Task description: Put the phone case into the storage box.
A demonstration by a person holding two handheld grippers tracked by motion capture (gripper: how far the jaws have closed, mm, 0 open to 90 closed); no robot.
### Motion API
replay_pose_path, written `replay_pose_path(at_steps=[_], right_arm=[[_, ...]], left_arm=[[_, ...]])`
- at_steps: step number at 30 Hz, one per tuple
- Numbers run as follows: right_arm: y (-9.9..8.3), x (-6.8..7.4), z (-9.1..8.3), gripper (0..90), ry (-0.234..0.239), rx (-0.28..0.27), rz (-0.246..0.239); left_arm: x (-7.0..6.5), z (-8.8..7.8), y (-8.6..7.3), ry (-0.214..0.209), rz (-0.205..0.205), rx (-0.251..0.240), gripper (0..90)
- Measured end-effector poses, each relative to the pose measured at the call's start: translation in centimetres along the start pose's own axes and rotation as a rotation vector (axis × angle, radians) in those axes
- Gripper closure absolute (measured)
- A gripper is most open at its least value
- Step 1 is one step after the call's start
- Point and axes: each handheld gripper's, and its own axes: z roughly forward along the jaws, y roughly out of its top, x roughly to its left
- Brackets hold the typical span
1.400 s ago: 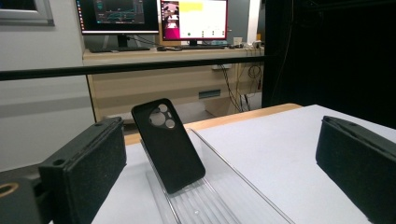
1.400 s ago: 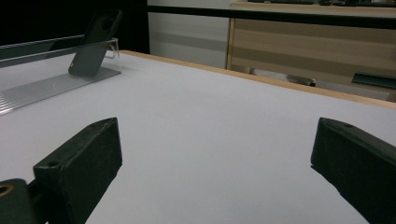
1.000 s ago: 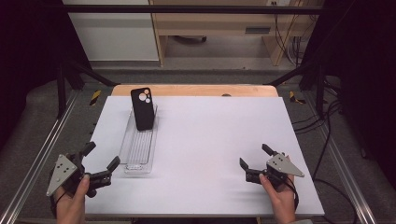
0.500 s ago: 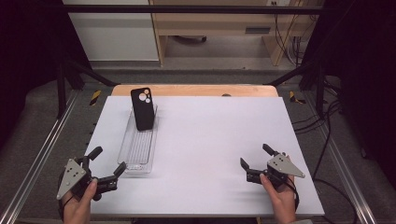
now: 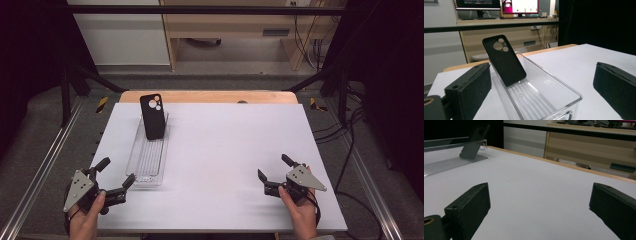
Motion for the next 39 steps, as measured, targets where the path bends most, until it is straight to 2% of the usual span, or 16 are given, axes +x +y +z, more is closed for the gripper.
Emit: replay_pose_path(at_steps=[12,17,24,29,33,39], right_arm=[[0.0,0.0,-0.1,4.5,0.001,-0.004,-0.001],[-0.1,-0.1,-0.1,4.8,0.003,-0.003,0.002],[-0.2,-0.4,-0.3,4.9,-0.008,-0.012,0.031],[-0.2,-0.3,-0.3,4.9,0.003,-0.015,0.023],[-0.3,-0.2,-0.2,4.2,0.016,-0.026,0.024],[-0.5,-0.3,-0.1,3.3,0.007,-0.053,0.035]], left_arm=[[0.1,0.0,-1.1,-0.001,-0.010,0.009,1.5],[-0.1,0.1,-1.4,-0.006,0.002,0.017,1.4],[-0.2,0.2,-1.8,-0.016,0.003,0.030,1.4],[-0.5,0.5,-2.1,-0.022,0.004,0.046,1.4],[-0.5,1.1,-2.3,-0.003,-0.026,0.031,1.5],[-0.6,1.8,-2.6,0.008,-0.013,0.035,1.8]])
